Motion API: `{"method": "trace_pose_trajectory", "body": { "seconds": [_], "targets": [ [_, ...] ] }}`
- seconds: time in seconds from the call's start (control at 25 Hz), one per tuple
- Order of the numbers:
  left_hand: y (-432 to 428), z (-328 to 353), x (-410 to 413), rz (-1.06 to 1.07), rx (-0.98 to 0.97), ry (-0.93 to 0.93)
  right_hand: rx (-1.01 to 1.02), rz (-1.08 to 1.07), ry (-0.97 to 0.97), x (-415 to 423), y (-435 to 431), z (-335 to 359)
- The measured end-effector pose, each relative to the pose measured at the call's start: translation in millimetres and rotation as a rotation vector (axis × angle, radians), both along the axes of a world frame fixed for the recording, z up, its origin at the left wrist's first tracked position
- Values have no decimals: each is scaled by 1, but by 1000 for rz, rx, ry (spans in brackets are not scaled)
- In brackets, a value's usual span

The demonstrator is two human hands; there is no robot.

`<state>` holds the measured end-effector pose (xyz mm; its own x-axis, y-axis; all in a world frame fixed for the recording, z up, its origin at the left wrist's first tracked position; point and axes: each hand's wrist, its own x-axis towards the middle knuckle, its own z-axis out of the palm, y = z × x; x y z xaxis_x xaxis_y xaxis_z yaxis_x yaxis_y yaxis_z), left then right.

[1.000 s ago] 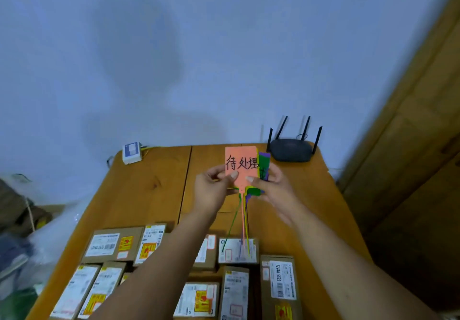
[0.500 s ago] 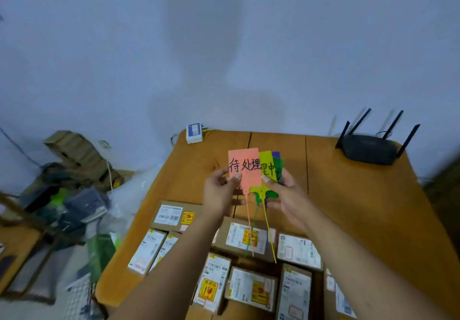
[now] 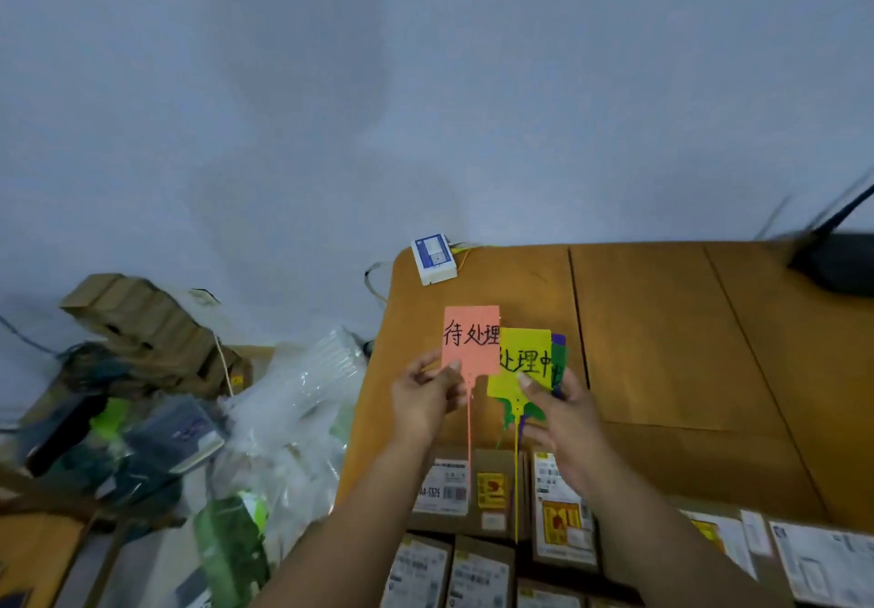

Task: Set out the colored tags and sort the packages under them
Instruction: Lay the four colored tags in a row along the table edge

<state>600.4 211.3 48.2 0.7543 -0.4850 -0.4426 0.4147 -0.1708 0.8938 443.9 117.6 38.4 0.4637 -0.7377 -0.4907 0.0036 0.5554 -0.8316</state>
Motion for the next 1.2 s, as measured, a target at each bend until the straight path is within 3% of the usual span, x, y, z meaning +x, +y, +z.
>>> {"method": "trace_pose_trajectory", "body": {
  "seconds": [0.24, 0.52, 0.6, 0.72, 0.84, 0.92, 1.2],
  "targets": [
    [-41, -91, 116, 73, 164, 2, 24, 2, 67, 73, -14, -73],
    [-63, -157, 166, 66, 264, -21, -31, 29, 160, 100, -28, -117],
    [-63, -162, 174, 17, 327, -160, -30, 25, 168, 103, -32, -121],
    [-54, -165, 178, -196, 571, -681, -28, 16, 161, 107, -37, -123],
    [-42, -176, 174, -579, 731, -1171, -33, 7, 151, 112, -42, -127],
    [-40, -185, 181, -727, 813, -1252, -35, -3, 139, 114, -45, -128],
    [-51, -185, 198, -652, 891, -1199, -71, -29, 108, 106, -59, -133]
  ]
}}
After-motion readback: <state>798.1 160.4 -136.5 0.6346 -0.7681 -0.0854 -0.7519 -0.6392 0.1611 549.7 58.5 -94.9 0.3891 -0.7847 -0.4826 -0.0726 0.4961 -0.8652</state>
